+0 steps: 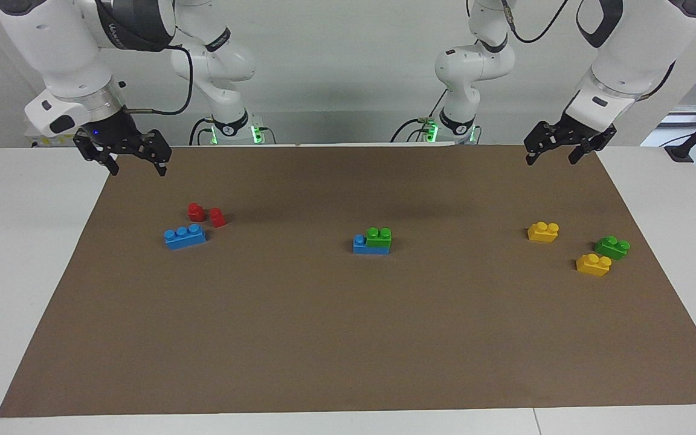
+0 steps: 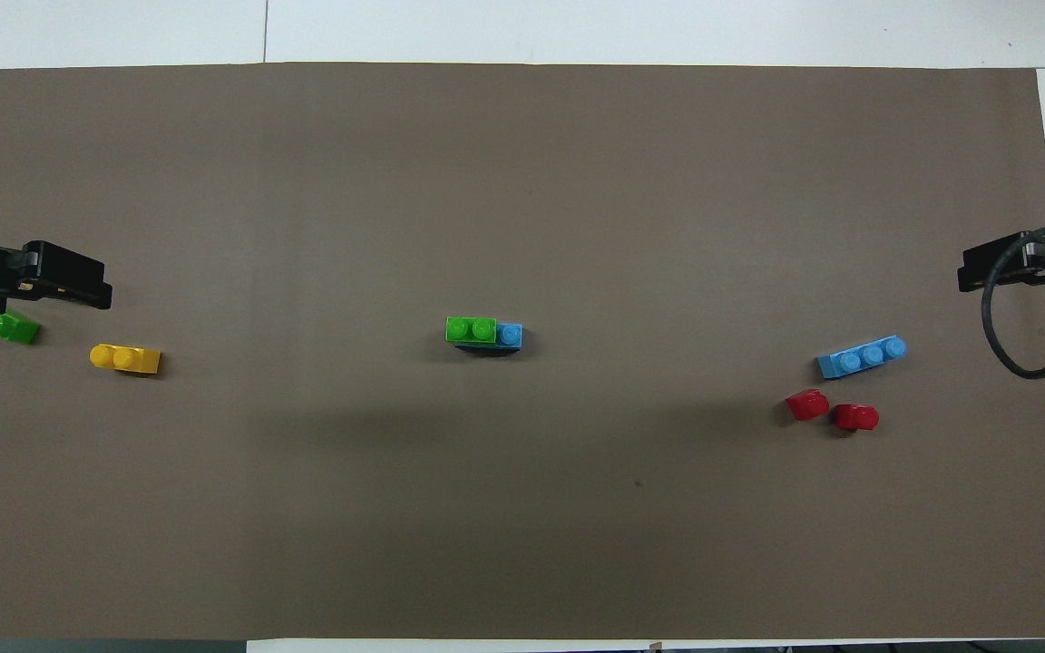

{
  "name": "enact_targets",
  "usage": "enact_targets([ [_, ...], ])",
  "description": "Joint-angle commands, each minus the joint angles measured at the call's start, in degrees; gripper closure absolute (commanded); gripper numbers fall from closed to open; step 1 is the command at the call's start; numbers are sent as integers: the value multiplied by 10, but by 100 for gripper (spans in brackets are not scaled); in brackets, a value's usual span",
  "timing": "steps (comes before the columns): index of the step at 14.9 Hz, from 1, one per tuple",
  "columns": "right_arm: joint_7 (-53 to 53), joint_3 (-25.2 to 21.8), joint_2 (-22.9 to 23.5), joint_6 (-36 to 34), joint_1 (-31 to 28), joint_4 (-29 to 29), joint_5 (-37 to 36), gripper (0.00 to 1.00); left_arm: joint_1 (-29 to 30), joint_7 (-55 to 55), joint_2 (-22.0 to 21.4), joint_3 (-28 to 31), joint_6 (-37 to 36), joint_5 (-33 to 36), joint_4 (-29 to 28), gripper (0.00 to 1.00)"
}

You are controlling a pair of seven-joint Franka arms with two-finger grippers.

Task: Remove green block with left arm and hold with right
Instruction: 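Move the left gripper and the right gripper toward the green-blue brick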

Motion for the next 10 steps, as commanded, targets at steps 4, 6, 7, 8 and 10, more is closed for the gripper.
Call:
enact_targets([
  [4, 11, 5, -8, 6, -3, -11, -2, 0, -3, 6, -20, 2, -5, 8, -18, 0],
  [6, 14, 5, -8, 6, -2, -12, -2, 0, -2, 6, -20, 2, -2, 8, -18, 0],
  [7, 22, 6, -8, 8, -2, -14, -2, 0, -2, 5, -20, 1, -1, 8, -18, 0],
  [8, 33, 8, -7, 10, -2, -16, -1, 0, -2, 4, -20, 2, 1, 8, -18, 0],
  [10, 69, 9, -5, 22, -1, -18, -1, 0, -1, 7, -20, 2, -2, 8, -19, 0],
])
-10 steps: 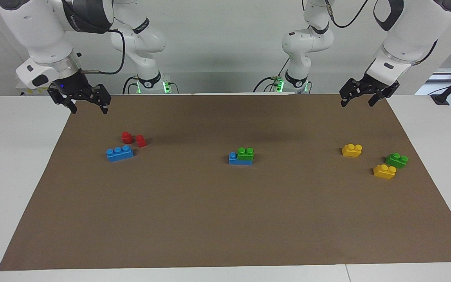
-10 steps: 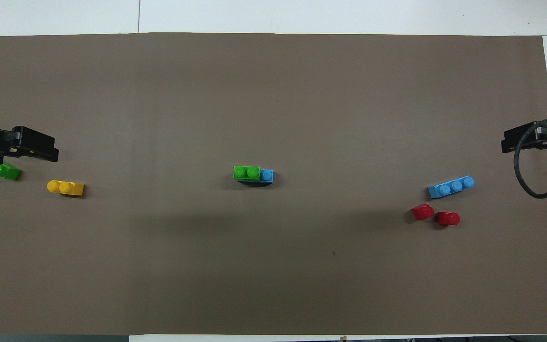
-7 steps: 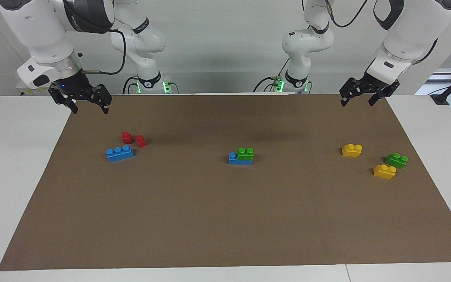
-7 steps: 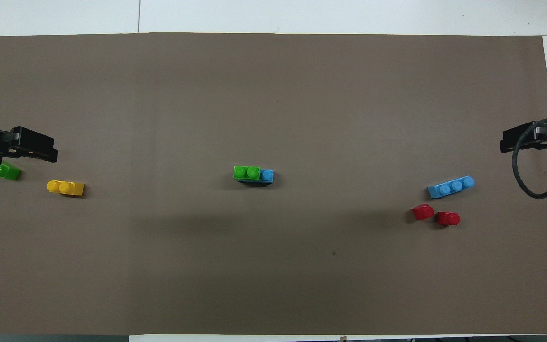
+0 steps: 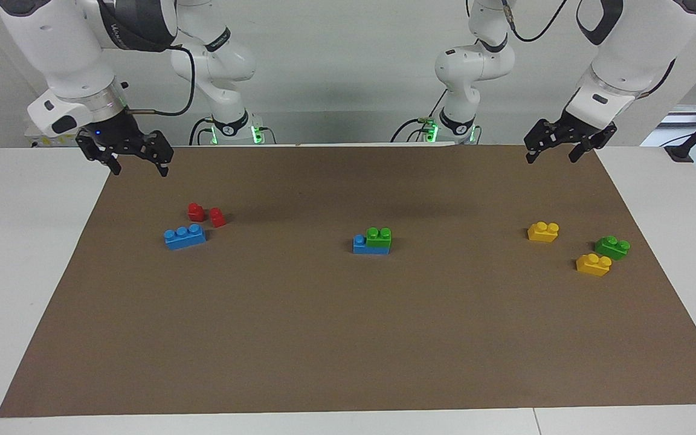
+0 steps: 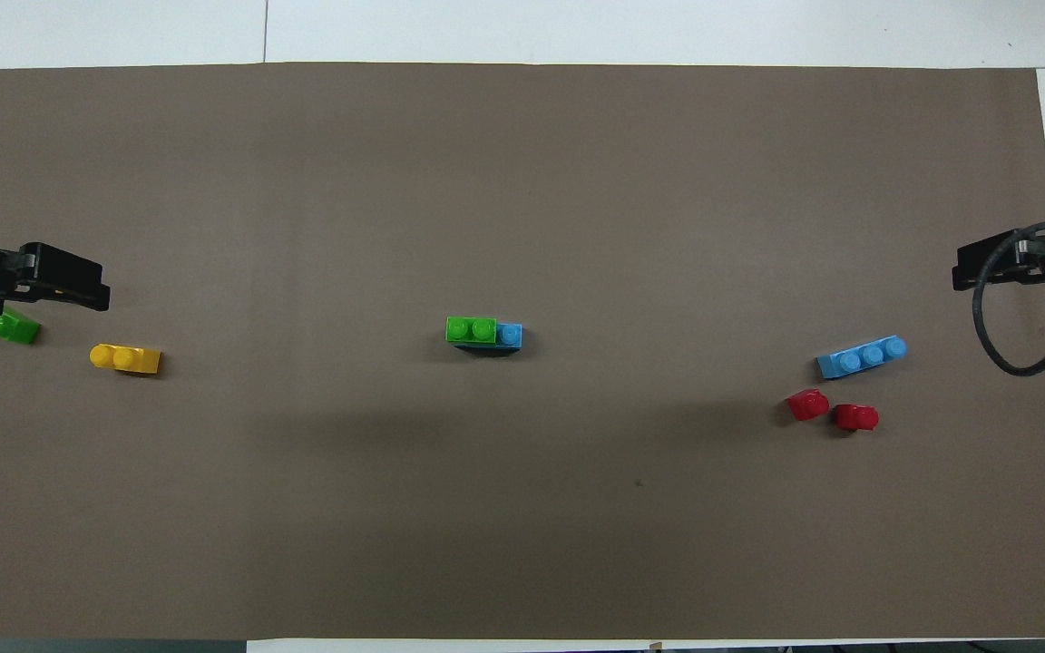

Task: Remove green block with left arm and hold with right
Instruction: 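Move the left gripper and the right gripper toward the green-blue brick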

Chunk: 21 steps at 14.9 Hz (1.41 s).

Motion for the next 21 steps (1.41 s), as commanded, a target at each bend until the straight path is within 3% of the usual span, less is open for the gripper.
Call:
enact_targets([
  [1, 55, 8, -3, 22, -1, -17, -1, 0, -1, 4, -18, 2, -4, 8, -19, 0],
  [8, 330, 8, 22, 54, 57, -35, 41, 0, -2, -6, -30, 1, 2, 4, -38, 0],
  [11, 442, 8, 25, 105, 92, -73, 57, 0, -33, -98, -44, 0, 10, 1, -66, 0],
  [14, 564, 8, 37, 150, 113, -94, 105, 0, -88, -261, -72, 0, 60, -1, -127, 0],
  [21, 733, 8, 54, 256, 166, -148, 161, 1, -214, -767, -98, 1, 212, -41, -216, 0],
])
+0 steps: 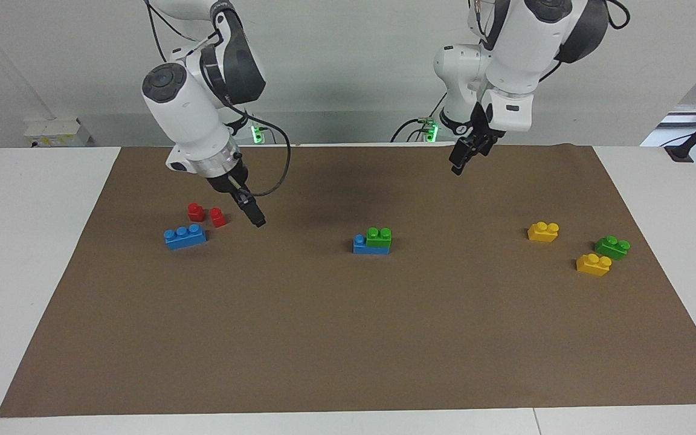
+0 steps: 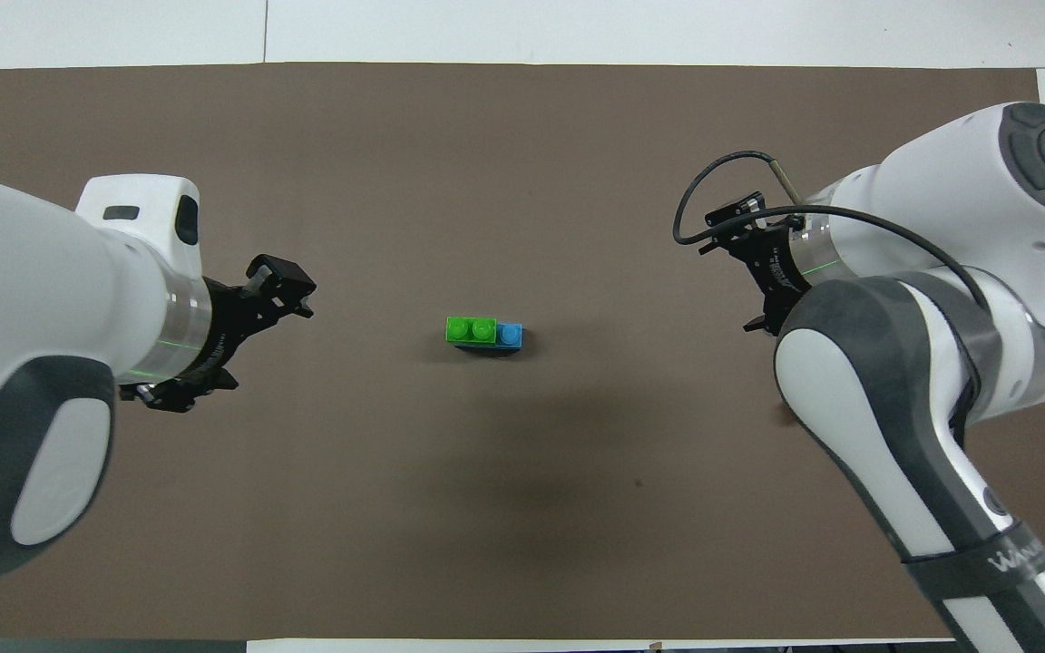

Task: Remove green block with left arm and hold with right
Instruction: 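Grasp the green brick with the left gripper while the right gripper grasps blue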

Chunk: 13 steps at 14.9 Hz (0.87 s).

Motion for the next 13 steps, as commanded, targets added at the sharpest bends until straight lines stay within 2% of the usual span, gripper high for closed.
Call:
enact_targets([
  [1, 55, -1, -5, 53, 17, -37, 31, 1, -53, -188, -26, 8, 70, -10, -57, 0],
  [4, 99, -1, 1, 85, 34, -53, 53, 1, -83, -297, -8, 8, 107, -10, -63, 0],
  [7, 182, -1, 26, 129, 59, -55, 73, 1, -114, -372, 31, 9, 140, -4, -64, 0],
  [13, 191, -1, 41, 160, 93, -76, 103, 1, -131, -500, 111, 9, 217, 44, -56, 0],
])
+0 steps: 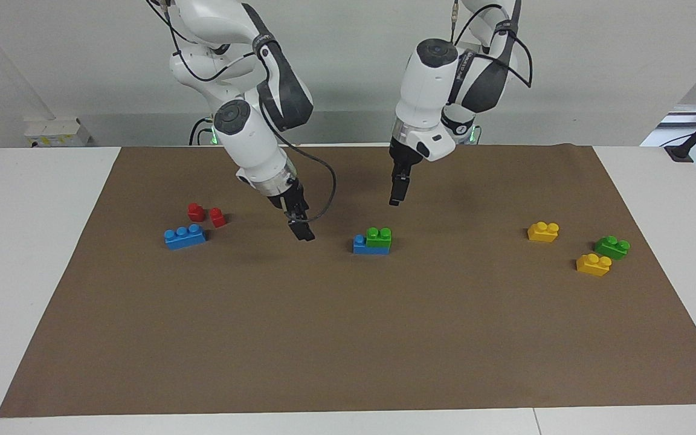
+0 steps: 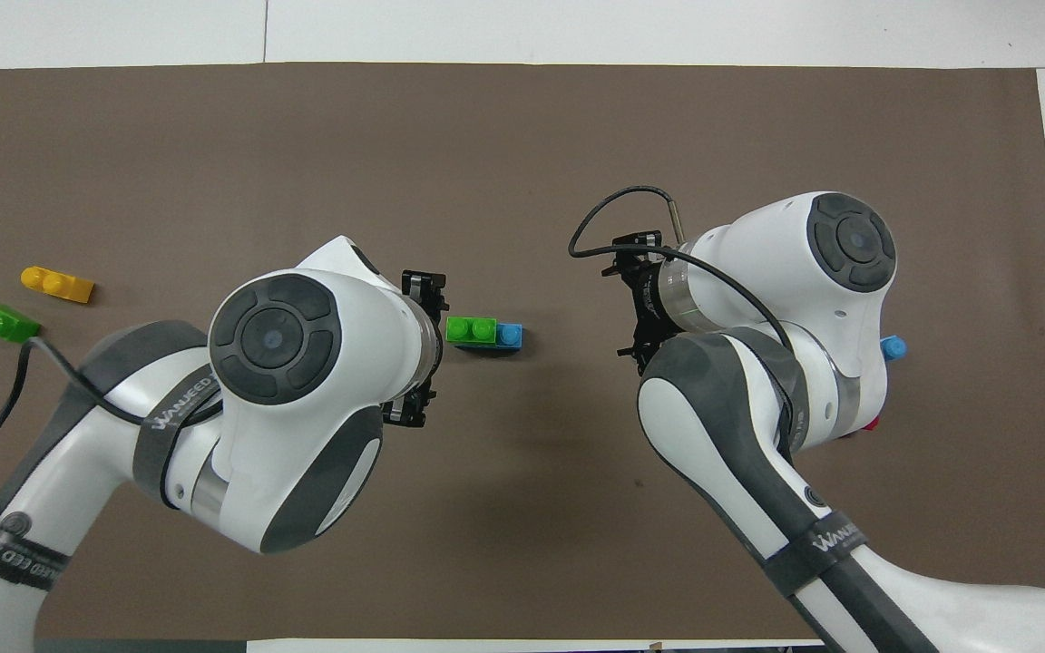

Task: Remove green block with left arm and hold with right
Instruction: 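Grasp the green brick with the left gripper while the right gripper grasps blue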

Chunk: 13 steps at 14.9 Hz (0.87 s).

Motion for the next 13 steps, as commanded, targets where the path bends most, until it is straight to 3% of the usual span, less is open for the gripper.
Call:
enact_targets([
  [1, 3, -1, 1, 20, 15, -13, 26, 1, -11, -39, 31, 10, 21, 20, 11, 0],
  [9, 12, 0, 47, 82, 57, -13, 39, 1, -10, -119, 98, 11, 50, 48, 26, 0],
  [13, 28, -1, 67, 126, 71, -12, 53, 1, -21, -174, 137, 10, 67, 99, 39, 0],
])
